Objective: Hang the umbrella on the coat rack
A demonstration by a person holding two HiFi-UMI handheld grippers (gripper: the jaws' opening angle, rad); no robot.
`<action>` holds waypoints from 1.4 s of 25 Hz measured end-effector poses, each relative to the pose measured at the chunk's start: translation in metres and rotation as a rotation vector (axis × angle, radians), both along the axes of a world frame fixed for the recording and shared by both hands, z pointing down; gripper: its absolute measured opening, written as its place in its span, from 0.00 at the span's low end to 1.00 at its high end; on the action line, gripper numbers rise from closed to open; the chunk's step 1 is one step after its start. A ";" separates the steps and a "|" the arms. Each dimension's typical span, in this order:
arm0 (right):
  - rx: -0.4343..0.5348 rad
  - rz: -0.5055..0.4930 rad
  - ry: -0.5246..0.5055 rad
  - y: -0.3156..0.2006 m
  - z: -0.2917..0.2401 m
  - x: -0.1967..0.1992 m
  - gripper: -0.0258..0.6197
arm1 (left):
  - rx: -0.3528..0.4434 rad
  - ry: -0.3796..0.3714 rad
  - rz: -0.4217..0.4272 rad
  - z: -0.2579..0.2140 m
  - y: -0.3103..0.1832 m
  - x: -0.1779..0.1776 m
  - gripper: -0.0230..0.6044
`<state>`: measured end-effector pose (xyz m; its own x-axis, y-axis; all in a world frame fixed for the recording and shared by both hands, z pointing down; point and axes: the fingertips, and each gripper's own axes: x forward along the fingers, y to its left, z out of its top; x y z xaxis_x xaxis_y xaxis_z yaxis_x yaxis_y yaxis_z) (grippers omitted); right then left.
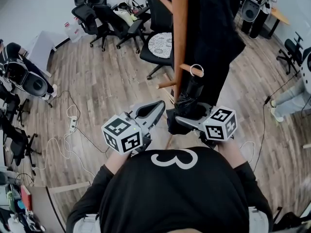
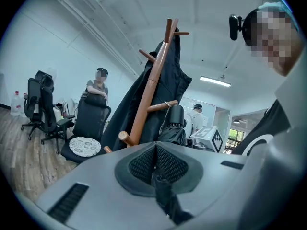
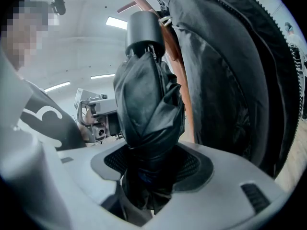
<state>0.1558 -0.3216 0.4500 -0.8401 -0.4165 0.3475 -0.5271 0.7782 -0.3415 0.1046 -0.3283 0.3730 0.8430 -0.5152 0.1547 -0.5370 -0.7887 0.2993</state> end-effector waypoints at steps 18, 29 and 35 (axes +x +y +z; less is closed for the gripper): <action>-0.064 -0.006 0.010 -0.026 0.020 -0.020 0.46 | -0.015 0.017 -0.044 0.010 -0.014 -0.028 0.06; -0.068 0.026 0.079 -0.035 0.043 -0.018 0.46 | -0.042 0.045 -0.076 0.024 -0.017 -0.044 0.06; -0.012 0.080 0.132 -0.050 0.046 -0.010 0.46 | -0.058 0.045 -0.086 0.029 -0.023 -0.046 0.06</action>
